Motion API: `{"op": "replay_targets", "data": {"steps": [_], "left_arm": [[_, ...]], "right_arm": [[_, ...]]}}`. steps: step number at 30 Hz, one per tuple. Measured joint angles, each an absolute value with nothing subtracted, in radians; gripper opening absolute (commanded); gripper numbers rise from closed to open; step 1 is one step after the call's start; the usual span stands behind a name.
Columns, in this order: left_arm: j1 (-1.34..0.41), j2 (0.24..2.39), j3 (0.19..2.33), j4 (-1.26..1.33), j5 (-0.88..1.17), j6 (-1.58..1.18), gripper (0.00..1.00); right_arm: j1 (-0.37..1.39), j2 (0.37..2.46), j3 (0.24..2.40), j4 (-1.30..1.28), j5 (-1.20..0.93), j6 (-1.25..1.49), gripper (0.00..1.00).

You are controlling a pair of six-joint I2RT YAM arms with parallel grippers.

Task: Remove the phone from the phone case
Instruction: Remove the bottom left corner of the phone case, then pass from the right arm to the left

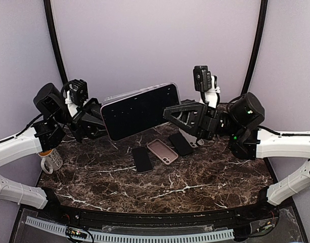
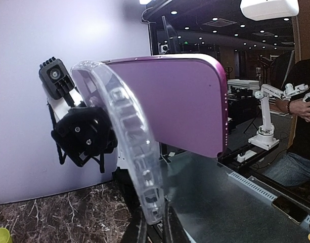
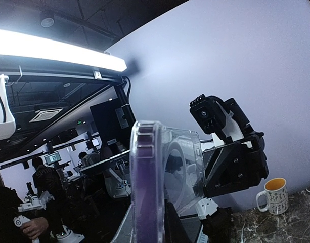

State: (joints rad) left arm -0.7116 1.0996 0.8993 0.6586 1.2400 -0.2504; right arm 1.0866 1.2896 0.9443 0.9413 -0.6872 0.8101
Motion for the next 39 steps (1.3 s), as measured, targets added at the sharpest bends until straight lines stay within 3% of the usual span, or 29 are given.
{"op": "replay_targets", "data": {"steps": [2,5,10,21,32,39], "left_arm": [[-0.712,1.100,0.894,0.668,1.241,-0.250,0.16],[-0.712,1.095,0.875,0.688,1.233,-0.254,0.42],[-0.714,1.059,0.836,0.659,1.178,-0.240,0.59],[-0.709,0.797,0.780,0.208,0.887,-0.029,0.68],[-0.709,0.687,0.781,-0.154,0.857,0.151,0.60],[-0.709,0.730,0.782,-0.194,0.892,0.208,0.56]], "right_arm": [[1.087,1.289,0.944,0.934,-0.688,0.805,0.00],[1.088,1.278,0.944,0.892,-0.675,0.768,0.00],[1.103,1.258,0.944,0.784,-0.620,0.666,0.00],[1.140,1.121,0.941,0.532,-0.498,0.387,0.00],[1.142,1.024,0.835,0.478,-0.255,0.077,0.00],[1.146,1.085,0.798,0.480,-0.260,-0.076,0.00]]}}
